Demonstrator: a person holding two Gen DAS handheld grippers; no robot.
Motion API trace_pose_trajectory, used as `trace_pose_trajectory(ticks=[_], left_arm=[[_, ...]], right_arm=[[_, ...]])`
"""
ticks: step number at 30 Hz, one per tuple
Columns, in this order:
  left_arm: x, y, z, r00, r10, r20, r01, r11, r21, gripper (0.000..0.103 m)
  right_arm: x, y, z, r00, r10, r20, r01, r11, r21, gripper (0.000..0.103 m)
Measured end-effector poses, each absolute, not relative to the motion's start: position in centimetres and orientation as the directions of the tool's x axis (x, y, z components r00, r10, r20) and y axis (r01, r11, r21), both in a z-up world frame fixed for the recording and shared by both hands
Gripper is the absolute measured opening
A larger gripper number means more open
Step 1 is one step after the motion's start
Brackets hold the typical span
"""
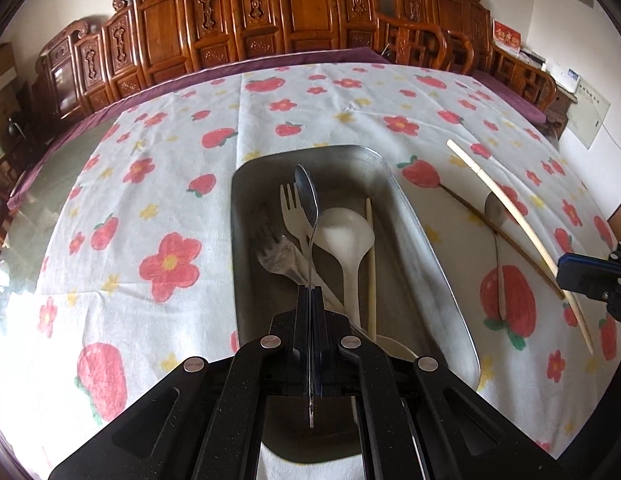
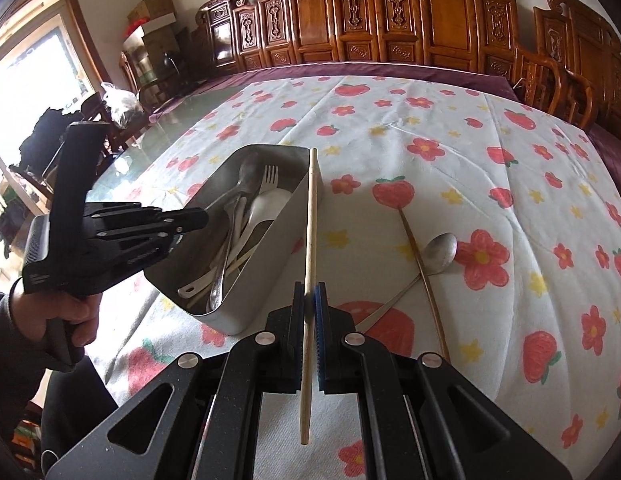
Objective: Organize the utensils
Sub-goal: 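Lower the metal spoon into the metal tray and open the left tool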
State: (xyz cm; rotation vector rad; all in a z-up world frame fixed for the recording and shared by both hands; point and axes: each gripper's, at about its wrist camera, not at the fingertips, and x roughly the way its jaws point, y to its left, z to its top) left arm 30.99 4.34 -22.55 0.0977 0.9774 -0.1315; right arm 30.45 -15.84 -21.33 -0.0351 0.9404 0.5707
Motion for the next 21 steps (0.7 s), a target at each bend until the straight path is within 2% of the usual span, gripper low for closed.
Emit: trace_pose_trajectory(ticks=[10, 15, 19, 21], left_arm=[[32.2, 3.8, -23.3, 0.523, -0.066, -0.850, 0.151, 0.988, 0.016, 0.001], [31.6, 4.4, -22.7, 0.539, -0.080, -0.839, 0.136, 0.991, -0.007, 0.005], [30.8, 4.7, -21.6, 0.558, -0.090, -0.825, 0.134, 0.991, -0.017, 0.015], [30.3, 5.0, -20.8, 0.573, -0.096, -0.814, 0.137, 0.990, -0.021, 0.017]], right_arm=[[30.2, -16.0, -21.1, 0.454, 0.450, -0.769, -0.479, 0.851, 0.215, 0.006], [30.0, -15.5, -20.8, 0.454, 0.454, -0.767, -0.485, 0.848, 0.215, 0.006], [29.9, -14.8, -20.4, 0.453, 0.459, -0.765, -0.495, 0.843, 0.212, 0.006], [29.9, -14.4, -20.2, 0.452, 0.461, -0.763, -0.499, 0.840, 0.212, 0.006]])
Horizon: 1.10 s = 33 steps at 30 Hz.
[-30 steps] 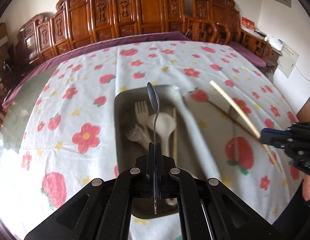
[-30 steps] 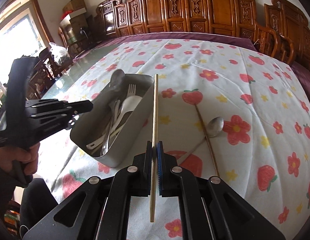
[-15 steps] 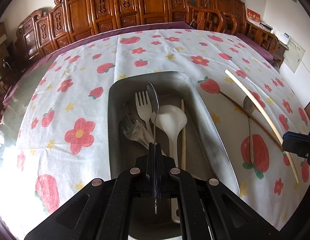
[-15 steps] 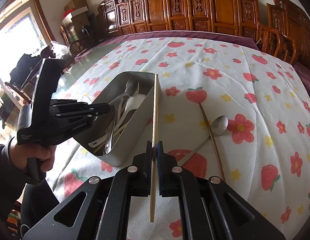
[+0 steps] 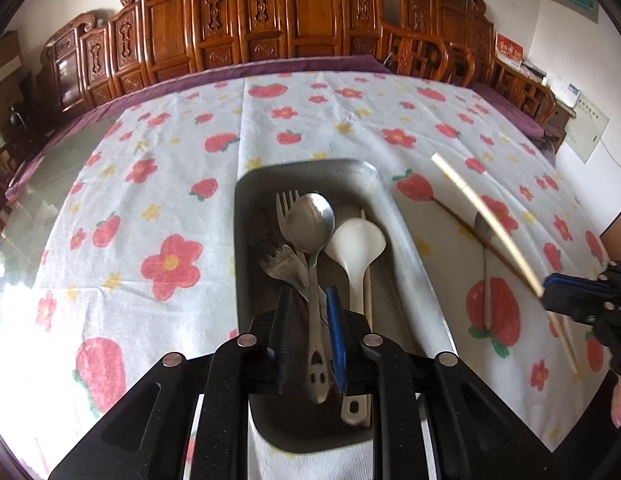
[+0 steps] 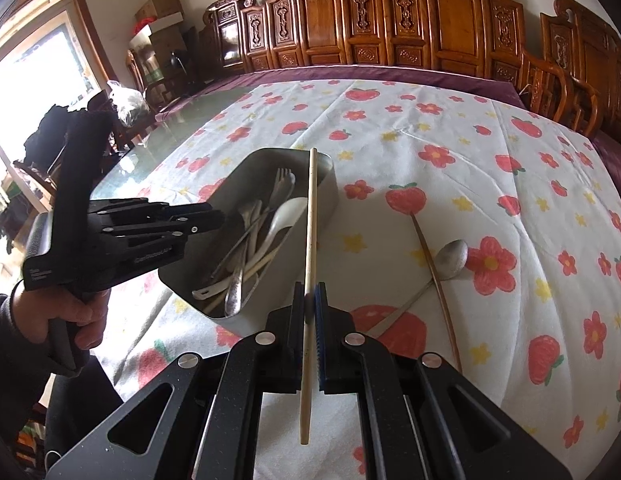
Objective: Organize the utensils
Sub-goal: 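Lower the metal spoon into the metal tray and open the left tool, then lower the wooden chopstick into the metal tray and open the right tool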
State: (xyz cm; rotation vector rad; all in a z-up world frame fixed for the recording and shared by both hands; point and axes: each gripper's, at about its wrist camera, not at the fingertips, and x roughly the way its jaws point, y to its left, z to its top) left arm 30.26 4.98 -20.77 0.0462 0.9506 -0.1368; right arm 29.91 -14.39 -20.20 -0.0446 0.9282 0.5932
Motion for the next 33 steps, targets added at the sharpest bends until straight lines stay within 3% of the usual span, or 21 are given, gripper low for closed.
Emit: trace_pose_trajectory(ticks=[20, 33], left_arm=[[25.1, 10.6, -14.6, 0.669, -0.101, -0.736, 0.118, 0.993, -0.028, 0.018], [23.8, 13.5, -13.9, 0.684, -0.087, -0.724, 0.095, 0.995, -0.029, 0.018]], right_arm=[[32.2, -6.2, -20.1, 0.409, 0.480, -0.776, -0.539, 0.813, 0.219, 0.006], [35.3, -2.1, -23.0, 0.383, 0.412, -0.827, -0.483, 0.852, 0.200, 0.006]])
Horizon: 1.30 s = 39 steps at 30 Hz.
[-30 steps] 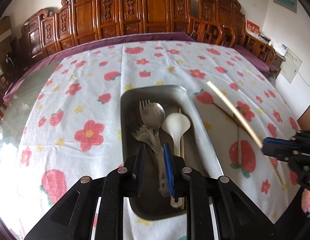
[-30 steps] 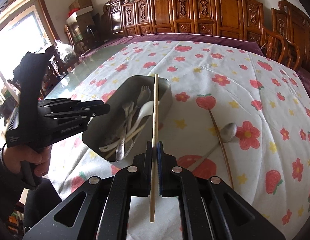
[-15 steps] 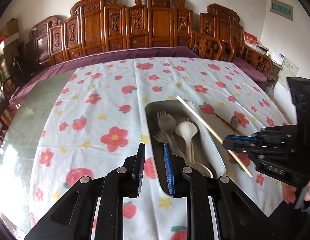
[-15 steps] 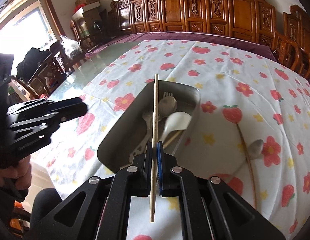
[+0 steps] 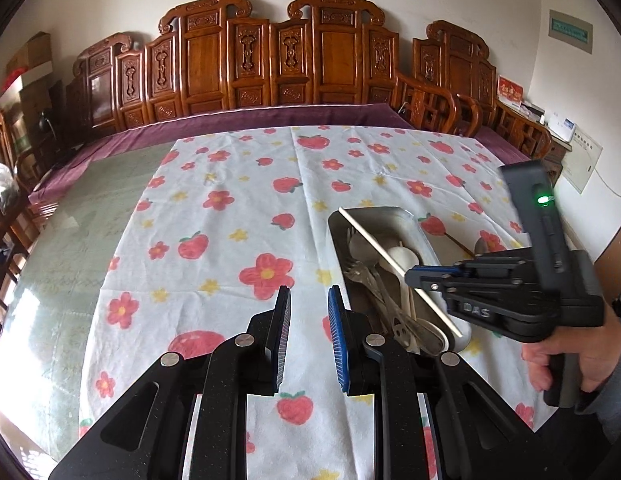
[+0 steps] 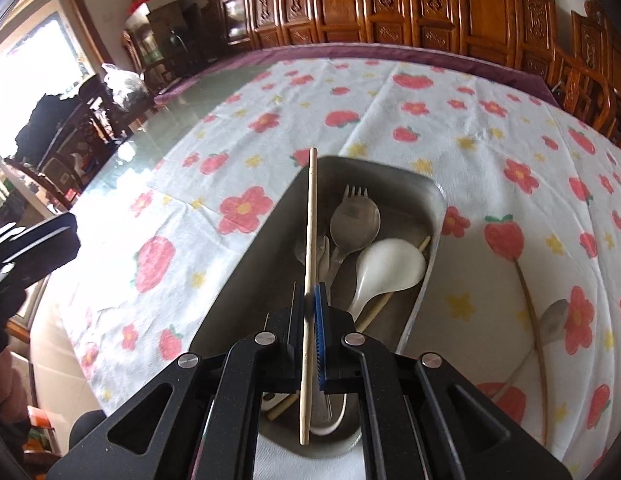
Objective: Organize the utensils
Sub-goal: 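Lower the wooden chopstick into the metal tray and open the right tool, then grasp another wooden chopstick with the right tool while the left tool approaches the metal spoon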
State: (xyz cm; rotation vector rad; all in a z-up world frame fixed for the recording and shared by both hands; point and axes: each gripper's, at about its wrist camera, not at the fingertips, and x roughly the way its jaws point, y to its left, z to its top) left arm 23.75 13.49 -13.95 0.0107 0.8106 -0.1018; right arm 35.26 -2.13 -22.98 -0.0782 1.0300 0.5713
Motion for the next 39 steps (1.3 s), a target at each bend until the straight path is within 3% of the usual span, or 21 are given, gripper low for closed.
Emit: trace_pose_trajectory(ticks=[7, 18, 26, 29, 34, 37, 39], left_arm=[[23.7, 13.6, -14.1, 0.683, -0.086, -0.726, 0.091, 0.995, -0.033, 0.018], [23.7, 12.0, -14.0, 0.678, -0.099, -0.728, 0.112, 0.993, -0.031, 0.018], [23.6, 8.6, -14.2, 0.668, -0.136, -0.732, 0.161, 0.986, -0.036, 0.030], [23.6, 7.5, -14.2, 0.666, -0.148, -0.731, 0.177, 0.984, -0.038, 0.033], [23.9, 5.4, -14.5, 0.654, -0.167, -0.738, 0.202, 0.979, -0.043, 0.035], [24.0, 4.3, -14.7, 0.652, -0.174, -0.738, 0.216, 0.976, -0.039, 0.044], [24.1, 3.6, -14.9, 0.647, -0.178, -0.741, 0.223, 0.974, -0.039, 0.044]], right_arm=[[35.6, -1.8, -24.4, 0.365, 0.403, -0.840, -0.466, 0.860, 0.210, 0.007], [33.5, -5.0, -21.3, 0.448, 0.460, -0.767, -0.531, 0.827, 0.186, 0.007], [32.6, -13.6, -21.6, 0.517, 0.363, -0.775, -0.478, 0.874, 0.091, 0.007], [33.3, -16.9, -23.0, 0.512, 0.321, -0.797, -0.430, 0.899, 0.086, 0.016], [33.9, -19.6, -25.4, 0.494, 0.284, -0.822, -0.392, 0.917, 0.081, 0.016], [34.4, -20.6, -26.7, 0.477, 0.269, -0.837, -0.374, 0.924, 0.084, 0.016], [34.8, -21.1, -27.5, 0.465, 0.262, -0.846, -0.369, 0.926, 0.083, 0.016]])
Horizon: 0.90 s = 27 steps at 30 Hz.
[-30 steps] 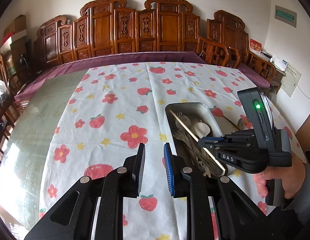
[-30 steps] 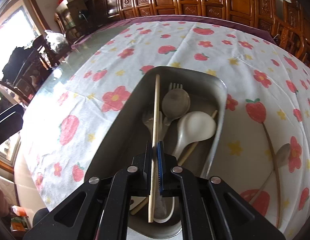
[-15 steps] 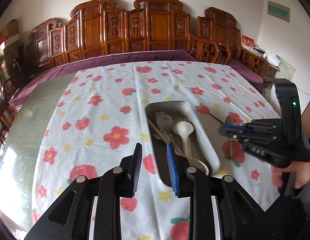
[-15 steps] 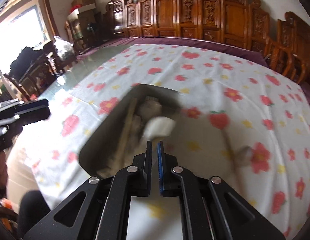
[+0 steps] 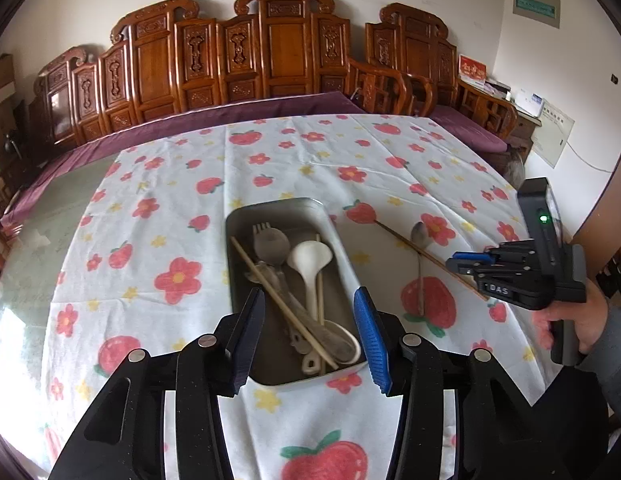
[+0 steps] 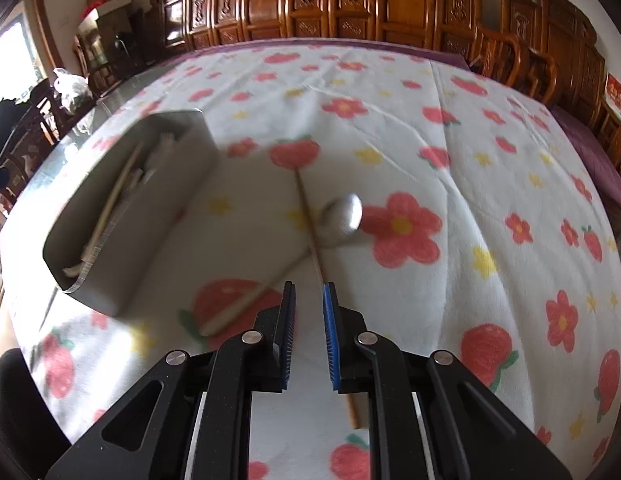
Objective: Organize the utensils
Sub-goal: 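Grasp another wooden chopstick with the right tool while the left tool approaches the metal spoon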
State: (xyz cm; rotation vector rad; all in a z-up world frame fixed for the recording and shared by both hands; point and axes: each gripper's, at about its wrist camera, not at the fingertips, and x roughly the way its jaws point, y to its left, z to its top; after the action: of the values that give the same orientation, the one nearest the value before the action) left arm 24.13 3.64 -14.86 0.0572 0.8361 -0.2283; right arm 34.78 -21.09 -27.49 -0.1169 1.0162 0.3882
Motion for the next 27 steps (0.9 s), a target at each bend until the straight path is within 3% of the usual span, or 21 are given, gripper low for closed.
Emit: trace_pose_trajectory(ticks=[11, 13, 27], left_arm=[[24.4, 1.0, -16.2, 0.617, -0.187, -0.765, 0.249, 0.968, -0.035, 0.045], [24.5, 0.6, -16.3, 0.613, -0.188, -0.767, 0.253, 0.967, -0.035, 0.045], [25.9, -3.6, -17.5, 0.583, -0.216, -0.783, 0.296, 0.954, -0.043, 0.045]], right_arm=[[35.7, -20.7, -29.0, 0.435, 0.251, -0.864, -0.437, 0.898, 0.041, 0.016], [35.6, -20.8, -29.0, 0.439, 0.251, -0.863, -0.444, 0.895, 0.034, 0.009], [31.7, -24.4, -25.5, 0.478, 0.361, -0.801, -0.448, 0.884, 0.131, 0.006]])
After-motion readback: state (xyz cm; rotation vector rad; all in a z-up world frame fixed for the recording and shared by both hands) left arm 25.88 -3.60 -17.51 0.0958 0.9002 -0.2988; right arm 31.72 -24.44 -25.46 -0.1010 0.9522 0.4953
